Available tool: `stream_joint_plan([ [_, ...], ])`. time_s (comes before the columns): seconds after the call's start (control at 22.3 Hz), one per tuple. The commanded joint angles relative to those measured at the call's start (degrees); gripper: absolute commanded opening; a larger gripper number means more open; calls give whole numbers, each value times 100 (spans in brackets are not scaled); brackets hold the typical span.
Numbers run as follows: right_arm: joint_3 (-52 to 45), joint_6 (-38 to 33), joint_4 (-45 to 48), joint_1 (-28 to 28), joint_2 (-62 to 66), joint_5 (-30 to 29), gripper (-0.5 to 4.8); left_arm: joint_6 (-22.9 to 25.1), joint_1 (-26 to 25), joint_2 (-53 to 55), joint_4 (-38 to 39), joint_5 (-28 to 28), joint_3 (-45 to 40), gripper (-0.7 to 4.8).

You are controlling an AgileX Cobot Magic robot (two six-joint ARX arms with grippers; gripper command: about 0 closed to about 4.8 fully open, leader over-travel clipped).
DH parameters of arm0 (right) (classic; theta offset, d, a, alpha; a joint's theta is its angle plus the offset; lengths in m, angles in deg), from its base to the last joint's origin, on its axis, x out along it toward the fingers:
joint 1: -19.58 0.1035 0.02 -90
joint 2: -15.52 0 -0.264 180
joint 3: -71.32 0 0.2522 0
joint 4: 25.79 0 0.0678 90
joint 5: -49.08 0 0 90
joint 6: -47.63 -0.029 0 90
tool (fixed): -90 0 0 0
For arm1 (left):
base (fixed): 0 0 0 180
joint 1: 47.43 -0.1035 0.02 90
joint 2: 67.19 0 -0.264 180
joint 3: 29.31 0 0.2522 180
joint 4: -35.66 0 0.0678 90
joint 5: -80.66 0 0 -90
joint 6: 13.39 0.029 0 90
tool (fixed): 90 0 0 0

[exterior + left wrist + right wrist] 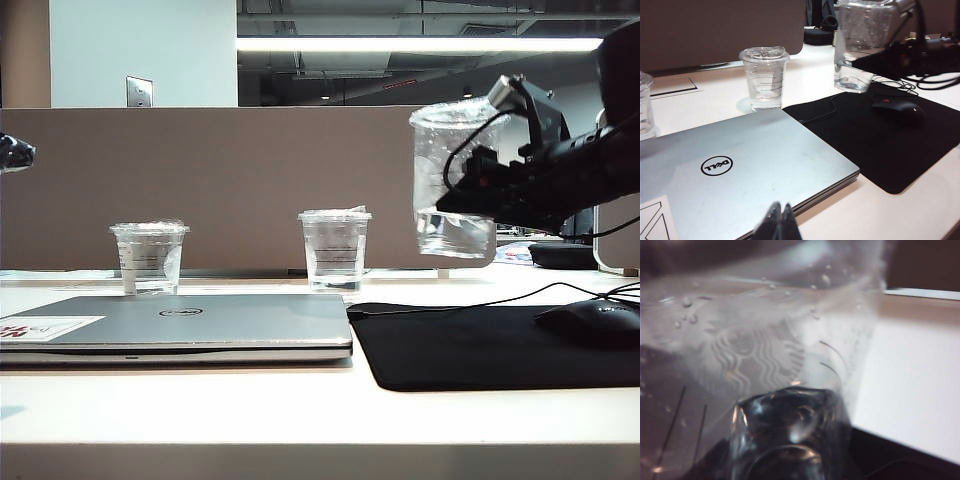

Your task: Pick up the coffee cup on the right and place it on the right side of the laptop.

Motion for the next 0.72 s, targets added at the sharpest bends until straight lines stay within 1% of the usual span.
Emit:
stream_joint_plan([
  [0.04,-243,11,225,177,-166,-39,268,11,0,0,-35,-13,17,-5],
  [0.18,-304,37,286,442,11,-11,268,11,2,0,-37,-13,17,-5],
  [0.36,-299,35,763,715,463,173,268,11,0,0,-35,-13,17,-5],
  [0.54,-299,33,957,848,826,216,268,11,0,0,-35,-13,17,-5],
  [0.72,-297,37,960,881,977,236,270,11,0,0,-35,-13,17,-5],
])
